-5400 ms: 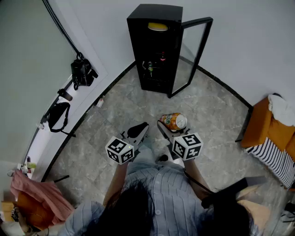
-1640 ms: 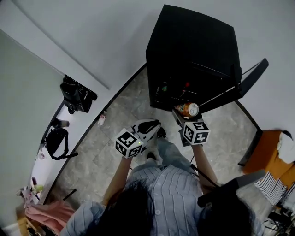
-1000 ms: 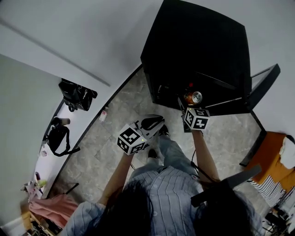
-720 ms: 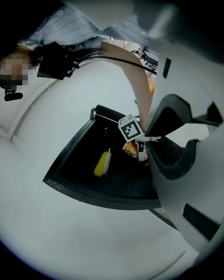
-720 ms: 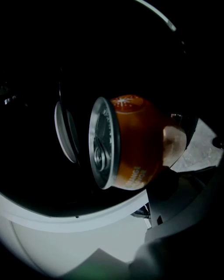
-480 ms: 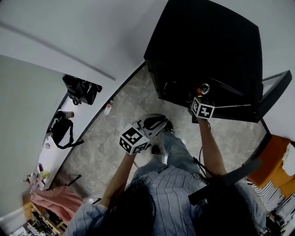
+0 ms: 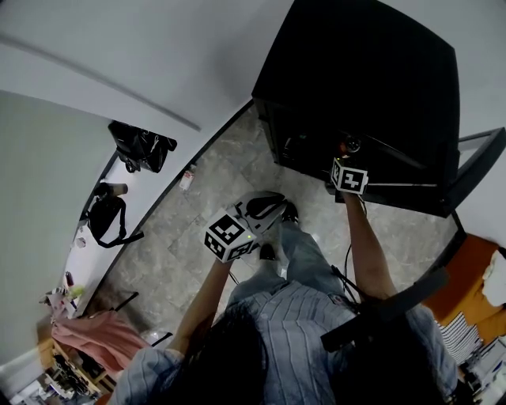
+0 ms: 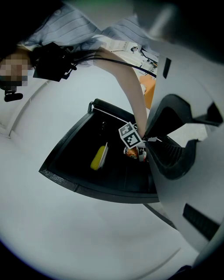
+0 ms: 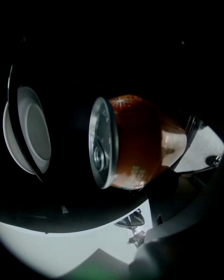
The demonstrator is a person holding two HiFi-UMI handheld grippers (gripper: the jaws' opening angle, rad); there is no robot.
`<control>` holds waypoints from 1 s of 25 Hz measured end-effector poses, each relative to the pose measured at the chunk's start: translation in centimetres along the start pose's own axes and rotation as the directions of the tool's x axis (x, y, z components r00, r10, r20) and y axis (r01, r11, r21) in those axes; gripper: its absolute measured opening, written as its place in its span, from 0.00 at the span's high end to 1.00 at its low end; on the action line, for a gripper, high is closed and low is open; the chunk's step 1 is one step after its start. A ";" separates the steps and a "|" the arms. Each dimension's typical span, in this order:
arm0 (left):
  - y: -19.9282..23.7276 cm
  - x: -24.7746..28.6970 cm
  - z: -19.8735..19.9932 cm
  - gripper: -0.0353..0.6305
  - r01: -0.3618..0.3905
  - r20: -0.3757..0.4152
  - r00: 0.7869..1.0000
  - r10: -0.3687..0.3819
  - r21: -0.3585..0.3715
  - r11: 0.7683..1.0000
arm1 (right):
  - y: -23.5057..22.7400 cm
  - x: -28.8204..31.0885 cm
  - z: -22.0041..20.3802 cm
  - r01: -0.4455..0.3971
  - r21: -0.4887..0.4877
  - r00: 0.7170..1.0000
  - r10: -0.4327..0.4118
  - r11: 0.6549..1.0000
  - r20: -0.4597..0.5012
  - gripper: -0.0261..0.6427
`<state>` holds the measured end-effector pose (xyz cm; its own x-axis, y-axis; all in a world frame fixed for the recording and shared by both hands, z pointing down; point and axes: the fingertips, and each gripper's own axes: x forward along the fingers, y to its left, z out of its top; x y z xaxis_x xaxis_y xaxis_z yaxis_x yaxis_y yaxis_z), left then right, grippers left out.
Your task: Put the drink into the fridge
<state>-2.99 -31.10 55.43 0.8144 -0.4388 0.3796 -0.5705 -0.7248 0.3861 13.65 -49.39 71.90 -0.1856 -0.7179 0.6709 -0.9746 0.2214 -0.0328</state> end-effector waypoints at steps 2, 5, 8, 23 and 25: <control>0.1 -0.1 -0.1 0.88 -0.006 0.001 1.000 0.006 -0.007 1.000 | 0.0 0.3 0.4 -0.003 -0.022 1.000 0.003 1.000 0.007 0.49; 0.1 0.0 -0.3 0.88 -0.011 0.000 1.000 0.011 -0.012 1.000 | -0.3 0.7 0.6 -0.013 -0.031 1.000 0.013 0.999 0.017 0.49; 0.0 -0.1 -0.5 0.88 -0.016 -0.003 1.000 0.016 -0.017 1.000 | -0.4 1.0 0.9 -0.022 -0.038 0.999 0.023 0.999 0.027 0.49; 0.7 -2.5 -2.5 0.88 -0.107 -0.009 0.994 0.107 -0.074 0.991 | -1.8 4.1 3.5 -0.009 -0.046 0.997 0.012 0.999 0.073 0.49; 0.8 -3.0 -2.6 0.88 -0.120 -0.006 0.993 0.120 -0.080 0.989 | -2.1 4.6 3.8 -0.002 -0.038 0.997 0.005 0.999 0.081 0.49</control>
<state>-6.19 -28.95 56.81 0.7392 -0.5199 0.4281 -0.6711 -0.6218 0.4037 14.32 -55.67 72.19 -0.2002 -0.7677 0.6087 -0.9688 0.2477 -0.0062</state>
